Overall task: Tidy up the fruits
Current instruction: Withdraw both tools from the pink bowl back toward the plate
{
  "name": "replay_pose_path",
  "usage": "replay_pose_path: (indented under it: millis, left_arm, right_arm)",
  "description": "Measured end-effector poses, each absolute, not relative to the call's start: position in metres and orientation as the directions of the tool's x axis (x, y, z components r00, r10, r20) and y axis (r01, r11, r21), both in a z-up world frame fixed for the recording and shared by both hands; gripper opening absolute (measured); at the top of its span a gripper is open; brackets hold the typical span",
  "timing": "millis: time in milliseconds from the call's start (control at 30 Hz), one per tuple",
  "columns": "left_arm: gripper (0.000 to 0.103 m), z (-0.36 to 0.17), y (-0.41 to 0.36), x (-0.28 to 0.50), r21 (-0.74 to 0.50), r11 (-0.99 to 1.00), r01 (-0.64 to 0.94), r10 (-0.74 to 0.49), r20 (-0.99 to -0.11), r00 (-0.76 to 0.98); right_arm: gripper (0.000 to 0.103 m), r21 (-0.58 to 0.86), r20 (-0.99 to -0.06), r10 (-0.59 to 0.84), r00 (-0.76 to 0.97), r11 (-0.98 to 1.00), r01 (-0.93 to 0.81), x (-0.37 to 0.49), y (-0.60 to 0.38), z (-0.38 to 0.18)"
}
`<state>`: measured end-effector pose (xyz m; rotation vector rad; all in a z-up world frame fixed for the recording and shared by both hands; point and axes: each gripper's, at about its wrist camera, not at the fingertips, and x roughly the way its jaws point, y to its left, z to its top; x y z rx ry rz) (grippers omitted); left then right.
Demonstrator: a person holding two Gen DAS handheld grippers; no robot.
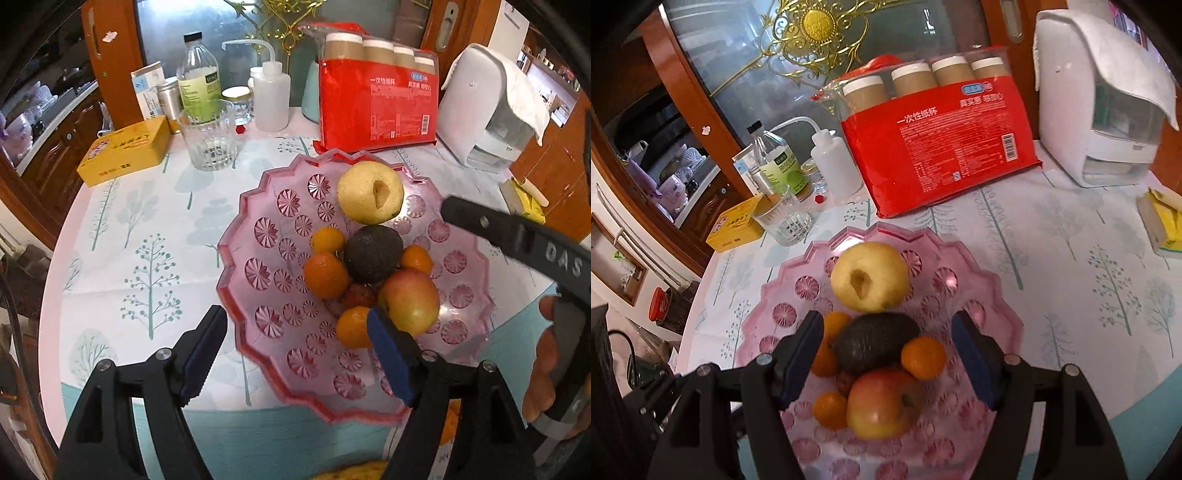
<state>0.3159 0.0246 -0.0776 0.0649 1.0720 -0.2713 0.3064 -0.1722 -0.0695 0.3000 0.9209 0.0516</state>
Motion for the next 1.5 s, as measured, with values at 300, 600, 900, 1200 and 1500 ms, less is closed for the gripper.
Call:
replay_pose_path:
  millis: [300, 600, 900, 1200, 1500]
  left_arm:
    - [0.077, -0.054, 0.028, 0.272, -0.055, 0.968, 0.244, -0.170, -0.859, 0.483]
    - [0.079, -0.025, 0.029, 0.226, -0.040, 0.971, 0.237, -0.163, -0.836, 0.524]
    - [0.082, 0.004, 0.029, 0.176, -0.026, 0.973, 0.231, -0.158, -0.802, 0.576]
    - [0.082, 0.019, 0.030, 0.142, -0.011, 0.973, 0.229, -0.151, -0.781, 0.606]
    - [0.082, 0.027, 0.032, 0.120, 0.002, 0.971, 0.240, -0.151, -0.771, 0.619]
  right_arm:
    - [0.072, 0.263, -0.755, 0.157, 0.636, 0.962, 0.075, 0.250, -0.172, -0.047]
    - [0.072, 0.237, -0.736, 0.126, 0.665, 0.968, 0.078, 0.197, -0.178, -0.016]
    - [0.072, 0.148, -0.723, 0.050, 0.689, 0.985, 0.084, 0.148, -0.176, 0.007]
    - [0.072, 0.098, -0.722, 0.009, 0.691, 0.991, 0.089, 0.111, -0.177, 0.019]
    - [0.072, 0.135, -0.732, 0.054, 0.679, 0.989, 0.067, 0.085, -0.181, 0.019]
